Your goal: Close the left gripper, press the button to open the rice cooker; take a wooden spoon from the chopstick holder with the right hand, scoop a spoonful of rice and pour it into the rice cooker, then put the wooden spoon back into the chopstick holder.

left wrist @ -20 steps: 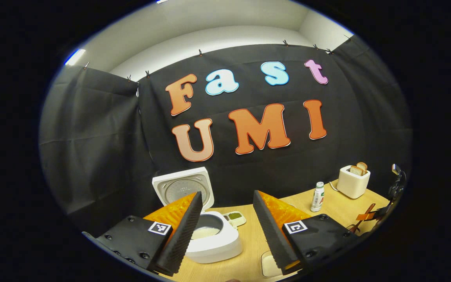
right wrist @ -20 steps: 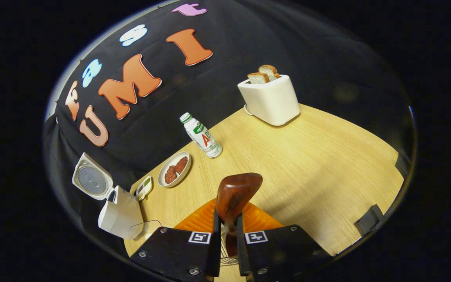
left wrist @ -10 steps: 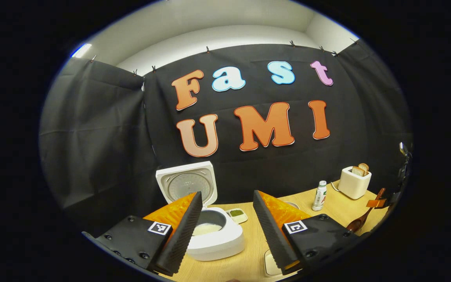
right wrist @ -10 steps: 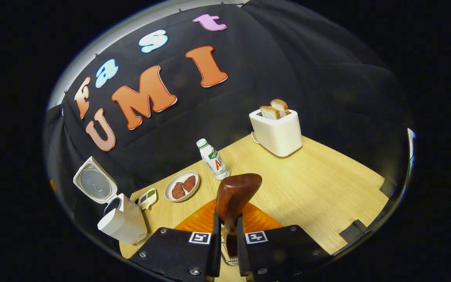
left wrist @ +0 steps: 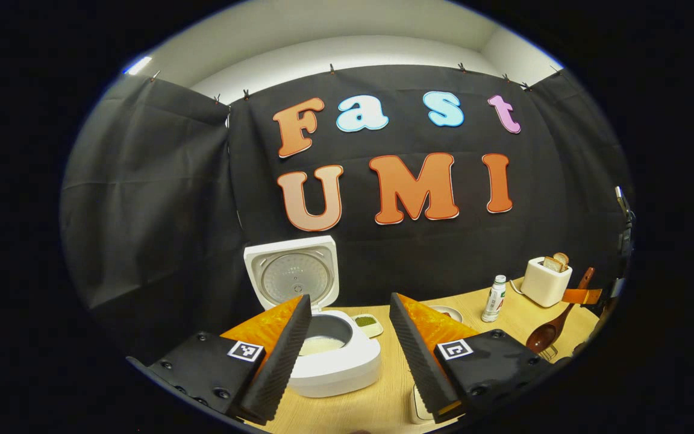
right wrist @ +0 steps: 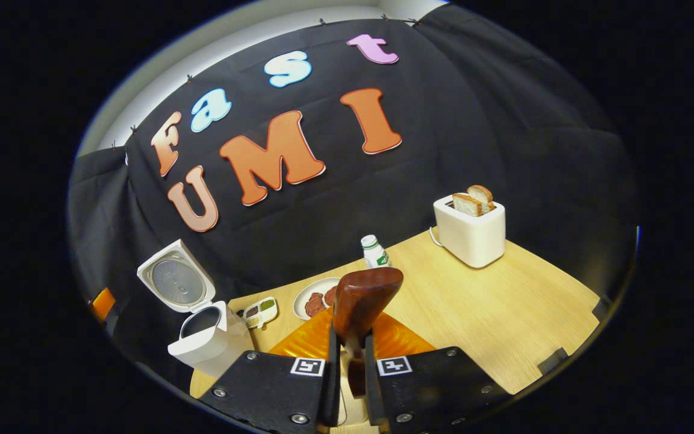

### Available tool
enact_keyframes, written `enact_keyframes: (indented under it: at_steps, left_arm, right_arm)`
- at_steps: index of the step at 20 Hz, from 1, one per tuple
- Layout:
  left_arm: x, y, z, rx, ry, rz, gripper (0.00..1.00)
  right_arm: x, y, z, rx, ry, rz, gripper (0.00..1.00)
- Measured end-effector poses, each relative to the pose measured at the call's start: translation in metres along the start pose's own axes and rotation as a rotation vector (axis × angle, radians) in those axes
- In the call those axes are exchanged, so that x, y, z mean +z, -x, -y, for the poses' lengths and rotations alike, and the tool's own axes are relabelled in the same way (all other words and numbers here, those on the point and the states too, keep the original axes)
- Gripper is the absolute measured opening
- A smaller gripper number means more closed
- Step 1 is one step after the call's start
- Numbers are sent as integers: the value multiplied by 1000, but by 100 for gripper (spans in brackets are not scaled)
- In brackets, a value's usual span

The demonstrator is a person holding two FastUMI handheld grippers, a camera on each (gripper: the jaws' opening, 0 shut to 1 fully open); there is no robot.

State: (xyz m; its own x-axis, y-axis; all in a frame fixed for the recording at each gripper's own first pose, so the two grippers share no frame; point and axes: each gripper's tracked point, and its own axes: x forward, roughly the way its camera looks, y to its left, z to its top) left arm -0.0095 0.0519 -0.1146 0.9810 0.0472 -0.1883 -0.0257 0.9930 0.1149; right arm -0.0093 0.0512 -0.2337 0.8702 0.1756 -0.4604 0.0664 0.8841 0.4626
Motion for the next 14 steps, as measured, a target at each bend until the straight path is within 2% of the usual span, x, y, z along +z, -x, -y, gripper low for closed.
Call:
enact_keyframes:
  at_steps: [2,3,5,7,11,14]
  left_arm:
    - [-5,2,-8,8,4,-7,93]
    - [-5,2,-15,21,4,-6,90]
    - [-6,5,-30,63,10,-1,87]
    - [-9,9,-35,76,16,-2,100]
    - [-16,15,-47,92,0,-10,100]
    - [-25,20,-56,94,-14,-24,100]
  right_arm:
    - [-7,0,-22,38,31,-11,18]
    - [-12,-1,-31,54,53,-19,13]
    - [-24,-3,-51,89,96,-32,18]
    - [-41,-7,-66,116,146,-58,18]
    - [-77,-16,-78,121,273,-101,18]
    - [-99,-22,-77,94,368,-109,18]
